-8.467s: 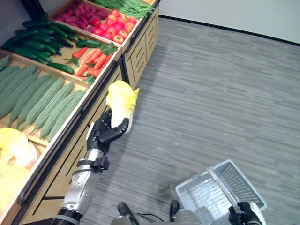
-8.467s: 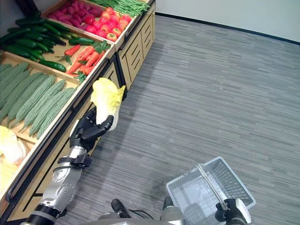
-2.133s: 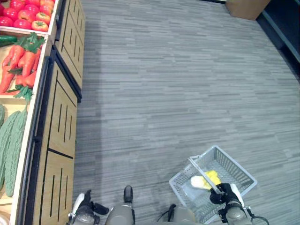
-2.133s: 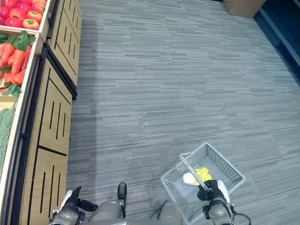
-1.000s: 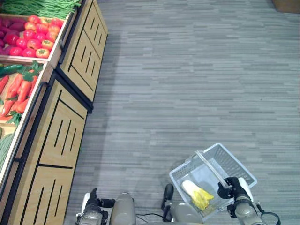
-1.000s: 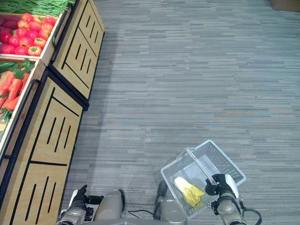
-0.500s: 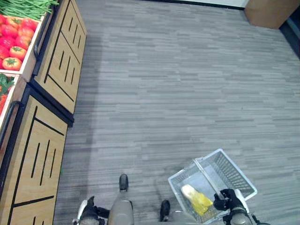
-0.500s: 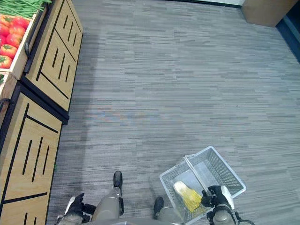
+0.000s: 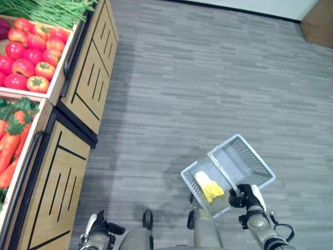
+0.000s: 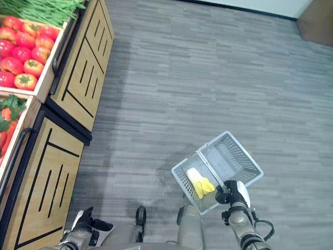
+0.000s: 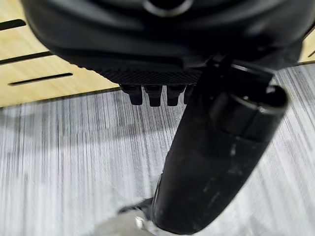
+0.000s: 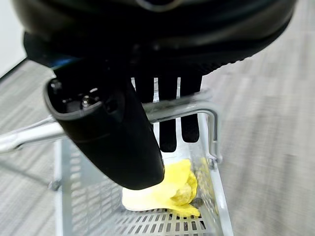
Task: Get the vegetables into the basket
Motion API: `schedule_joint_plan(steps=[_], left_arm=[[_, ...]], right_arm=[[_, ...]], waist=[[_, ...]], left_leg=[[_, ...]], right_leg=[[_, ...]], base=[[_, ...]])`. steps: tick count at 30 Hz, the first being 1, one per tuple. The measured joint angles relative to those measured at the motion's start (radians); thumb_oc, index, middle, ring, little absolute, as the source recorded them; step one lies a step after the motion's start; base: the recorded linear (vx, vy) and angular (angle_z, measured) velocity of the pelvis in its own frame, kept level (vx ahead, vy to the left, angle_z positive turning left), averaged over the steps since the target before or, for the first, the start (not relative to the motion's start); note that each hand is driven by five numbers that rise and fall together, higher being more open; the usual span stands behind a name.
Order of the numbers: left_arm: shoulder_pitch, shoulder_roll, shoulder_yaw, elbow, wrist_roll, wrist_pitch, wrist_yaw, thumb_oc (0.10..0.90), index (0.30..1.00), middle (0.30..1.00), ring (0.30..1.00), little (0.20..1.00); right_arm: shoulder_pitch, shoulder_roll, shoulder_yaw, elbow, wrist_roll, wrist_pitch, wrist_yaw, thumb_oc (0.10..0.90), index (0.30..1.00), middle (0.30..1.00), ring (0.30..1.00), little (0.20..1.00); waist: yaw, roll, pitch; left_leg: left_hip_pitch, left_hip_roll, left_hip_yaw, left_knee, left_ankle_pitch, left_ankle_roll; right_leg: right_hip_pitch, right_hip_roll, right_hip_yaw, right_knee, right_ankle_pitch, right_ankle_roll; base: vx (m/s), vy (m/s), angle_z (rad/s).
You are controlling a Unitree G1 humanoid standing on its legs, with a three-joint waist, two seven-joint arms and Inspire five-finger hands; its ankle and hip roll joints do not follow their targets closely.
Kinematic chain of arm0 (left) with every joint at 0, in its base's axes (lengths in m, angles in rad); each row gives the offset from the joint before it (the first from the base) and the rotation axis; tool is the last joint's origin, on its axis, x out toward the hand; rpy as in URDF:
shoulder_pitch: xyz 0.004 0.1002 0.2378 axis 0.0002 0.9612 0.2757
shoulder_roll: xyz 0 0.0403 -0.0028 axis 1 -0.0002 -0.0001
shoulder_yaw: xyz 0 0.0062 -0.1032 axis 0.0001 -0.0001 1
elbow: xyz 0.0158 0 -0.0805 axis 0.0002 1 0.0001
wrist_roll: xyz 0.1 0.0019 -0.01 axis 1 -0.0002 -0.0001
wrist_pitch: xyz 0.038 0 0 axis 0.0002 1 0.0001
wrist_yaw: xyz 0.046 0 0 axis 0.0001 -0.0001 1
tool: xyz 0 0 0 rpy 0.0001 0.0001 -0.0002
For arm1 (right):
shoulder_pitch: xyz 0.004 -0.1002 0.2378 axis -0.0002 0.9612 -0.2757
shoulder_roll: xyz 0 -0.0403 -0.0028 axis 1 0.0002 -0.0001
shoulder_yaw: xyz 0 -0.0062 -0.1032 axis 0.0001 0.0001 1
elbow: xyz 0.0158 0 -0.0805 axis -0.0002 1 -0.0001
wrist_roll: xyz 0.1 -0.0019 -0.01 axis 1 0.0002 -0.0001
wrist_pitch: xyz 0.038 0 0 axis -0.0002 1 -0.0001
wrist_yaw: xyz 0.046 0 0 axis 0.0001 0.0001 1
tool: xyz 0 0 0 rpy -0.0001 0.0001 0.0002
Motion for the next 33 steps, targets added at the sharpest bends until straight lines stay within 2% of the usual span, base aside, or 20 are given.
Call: schedule_joint_plan(steps=[1,2,3,5,6,7,9,10,12,14,16,18,19,20,21,22,24,27,28,33], left_arm=[[0.036,-0.004,0.000,0.003,-0.002,-0.001,-0.001,0.900,1.000,1.000,1.000,1.000],[0.040,-0.041,0.016,0.022,-0.009,0.004,-0.006,0.900,1.000,1.000,1.000,1.000],[0.044,-0.041,0.041,0.017,-0.010,0.002,-0.008,0.900,1.000,1.000,1.000,1.000],[0.045,-0.026,0.032,-0.017,-0.018,-0.013,-0.009,0.900,1.000,1.000,1.000,1.000],[0.016,-0.017,0.030,-0.037,-0.039,-0.021,-0.002,0.900,1.000,1.000,1.000,1.000],[0.004,-0.014,0.034,-0.050,-0.050,-0.015,-0.002,0.900,1.000,1.000,1.000,1.000],[0.006,-0.006,-0.022,-0.082,-0.048,-0.012,0.000,0.900,1.000,1.000,1.000,1.000],[0.019,0.010,-0.031,-0.114,-0.048,-0.010,-0.003,0.900,1.000,1.000,1.000,1.000],[0.031,-0.013,-0.021,-0.076,-0.047,0.015,-0.020,0.900,1.000,1.000,1.000,1.000],[0.037,-0.012,-0.021,-0.059,-0.046,0.017,-0.020,0.900,1.000,1.000,1.000,1.000],[0.034,-0.015,-0.017,-0.035,-0.045,0.015,-0.019,0.900,1.000,1.000,1.000,1.000],[0.036,-0.020,-0.018,-0.026,-0.045,0.016,-0.019,0.900,1.000,1.000,1.000,1.000],[0.045,-0.036,-0.025,-0.001,-0.041,0.015,-0.018,0.900,1.000,1.000,1.000,1.000],[0.037,-0.022,-0.031,0.002,-0.038,0.013,-0.022,0.900,1.000,1.000,1.000,1.000],[0.034,-0.015,-0.043,-0.018,-0.028,0.013,-0.019,0.900,1.000,1.000,1.000,1.000],[0.033,-0.010,-0.057,-0.025,-0.012,0.015,-0.016,0.900,1.000,1.000,1.000,1.000],[0.024,0.006,-0.057,-0.024,0.000,0.013,-0.015,0.900,1.000,1.000,1.000,1.000],[-0.012,0.028,-0.057,-0.033,0.000,0.004,-0.012,0.900,1.000,1.000,1.000,1.000],[-0.016,0.046,-0.057,-0.039,0.000,0.004,-0.012,0.900,1.000,1.000,1.000,1.000],[-0.013,0.050,-0.057,-0.038,0.000,0.010,-0.014,0.900,1.000,1.000,1.000,1.000]], right_arm=[[0.029,0.003,-0.004,0.011,0.000,0.003,0.005,0.400,0.300,0.300,0.300,0.300],[-0.043,-0.005,-0.027,0.049,-0.001,0.028,0.019,0.400,0.300,0.300,0.300,0.300],[-0.060,-0.017,-0.026,0.047,-0.001,0.030,0.025,0.400,0.300,0.300,0.300,0.300],[-0.039,-0.039,-0.026,0.019,-0.001,0.021,0.027,0.400,0.300,0.300,0.300,0.300],[-0.028,-0.064,-0.028,0.006,0.000,0.016,0.025,0.400,0.300,0.300,0.300,0.300],[-0.031,-0.080,-0.028,0.015,0.001,0.018,0.021,0.400,0.300,0.300,0.300,0.300],[0.070,-0.070,-0.031,0.022,0.013,0.011,0.008,0.400,0.300,0.300,0.300,0.300],[0.082,-0.051,-0.033,0.030,0.022,0.008,0.008,0.400,0.300,0.300,0.300,0.300],[0.077,-0.007,-0.027,0.053,0.027,0.017,0.008,0.400,0.300,0.300,0.300,0.300],[0.084,0.014,-0.027,0.077,0.028,0.011,0.008,0.400,0.300,0.300,0.300,0.300],[0.075,0.013,-0.028,0.107,0.027,0.017,0.009,0.400,0.300,0.300,0.300,0.300],[0.090,0.007,-0.026,0.099,0.027,0.016,0.008,0.400,0.300,0.300,0.300,0.300],[0.129,-0.005,-0.026,0.108,0.027,0.018,0.008,0.400,0.300,0.300,0.300,0.300],[0.130,0.012,-0.024,0.115,0.027,0.025,0.011,0.400,0.300,0.300,0.300,0.300],[0.139,0.020,-0.022,0.122,0.024,0.023,0.016,0.400,0.300,0.300,0.300,0.300],[0.142,0.019,-0.018,0.124,0.024,0.015,0.016,0.400,0.300,0.300,0.300,0.300],[0.143,0.020,-0.021,0.128,0.025,0.030,0.012,0.400,0.300,0.300,0.300,0.300],[0.126,0.029,-0.024,0.157,0.026,0.046,0.019,0.400,0.300,0.300,0.300,0.300],[0.113,0.043,-0.022,0.140,0.025,0.045,0.024,0.400,0.300,0.300,0.300,0.300],[0.061,0.052,-0.004,0.119,0.021,0.029,0.030,0.400,0.300,0.300,0.300,0.300]], waist=[[0.006,0.022,0.006],[0.002,0.078,0.014],[0.007,0.079,0.015],[0.014,0.067,0.012],[0.020,0.050,0.018],[0.026,0.045,0.021],[-0.001,0.055,0.015],[0.016,0.057,0.013],[0.001,0.045,0.020],[0.001,0.023,0.014],[-0.001,0.017,0.007],[-0.010,0.039,-0.005],[-0.013,0.090,-0.040],[-0.012,0.067,-0.039],[-0.012,0.058,-0.048],[-0.019,0.047,-0.054],[-0.029,0.019,-0.063],[-0.014,-0.011,-0.052],[0.008,-0.027,-0.049],[0.021,-0.046,-0.049]], left_leg=[[0.064,0.055,-0.036,-0.002,-0.030,-0.058],[0.050,0.141,-0.023,0.074,0.038,-0.148],[0.028,0.173,-0.032,0.158,0.137,-0.205],[-0.062,0.191,-0.048,0.347,0.308,-0.231],[-0.208,0.195,-0.013,0.541,0.355,-0.243],[-0.290,0.191,0.061,0.604,0.256,-0.214],[-0.393,0.206,0.307,0.512,0.235,-0.120],[-0.490,0.221,0.375,0.363,0.239,-0.115],[-0.461,0.171,0.418,-0.069,0.277,-0.087],[-0.428,0.130,0.442,-0.087,0.275,-0.081],[-0.412,0.124,0.474,0.006,0.282,-0.011],[-0.396,0.130,0.484,0.064,0.257,0.078],[-0.338,0.138,0.459,0.054,0.272,0.127],[-0.319,0.128,0.435,0.032,0.301,0.130],[-0.302,0.122,0.415,-0.010,0.301,0.139],[-0.287,0.101,0.409,-0.037,0.310,0.136],[-0.280,0.047,0.391,-0.050,0.314,0.135],[-0.283,-0.008,0.348,-0.054,0.292,0.133],[-0.285,-0.008,0.342,-0.051,0.274,0.108],[-0.295,0.044,0.409,-0.054,0.241,0.039]], right_leg=[[0.032,0.036,-0.009,0.067,0.056,-0.018],[0.038,0.106,-0.065,0.159,0.016,-0.102],[0.074,0.126,-0.111,0.192,-0.038,-0.151],[0.131,0.140,-0.168,0.228,-0.115,-0.199],[0.158,0.140,-0.194,0.211,-0.134,-0.227],[0.189,0.153,-0.197,0.193,-0.137,-0.232],[0.330,0.191,-0.301,0.137,-0.138,-0.232],[0.341,0.240,-0.311,0.079,-0.153,-0.208],[0.403,0.298,-0.300,0.025,-0.199,-0.139],[0.449,0.298,-0.294,0.025,-0.212,-0.118],[0.471,0.311,-0.276,0.045,-0.222,-0.103],[0.487,0.328,-0.274,0.076,-0.228,-0.096],[0.485,0.376,-0.274,0.163,-0.249,-0.081],[0.460,0.357,-0.276,0.250,-0.277,-0.083],[0.391,0.312,-0.279,0.366,-0.370,-0.096],[0.359,0.254,-0.277,0.395,-0.411,-0.083],[0.333,0.135,-0.246,0.365,-0.418,-0.060],[0.307,0.011,-0.240,0.313,-0.355,-0.013],[0.299,-0.007,-0.221,0.267,-0.269,0.006],[0.291,0.013,-0.252,0.285,-0.233,-0.004]], base=[[0.57,-0.555,1.14],[0.51,-0.579,0.90],[0.41,-0.594,0.57],[0.23,-0.404,0.77],[0.17,-0.333,0.85],[0.20,-0.363,1.16],[0.28,-0.220,1.16],[0.42,0.012,0.40],[0.49,0.140,-0.34],[0.39,0.259,-0.38],[0.21,0.227,-0.43],[0.20,0.266,-0.28],[0.20,0.273,-0.13],[0.10,0.157,-0.14],[0.09,0.142,0.08],[0.07,0.129,0.24],[0.11,0.214,0.54],[0.09,0.179,0.66],[0.06,0.187,0.35],[0.07,0.118,0.28]])
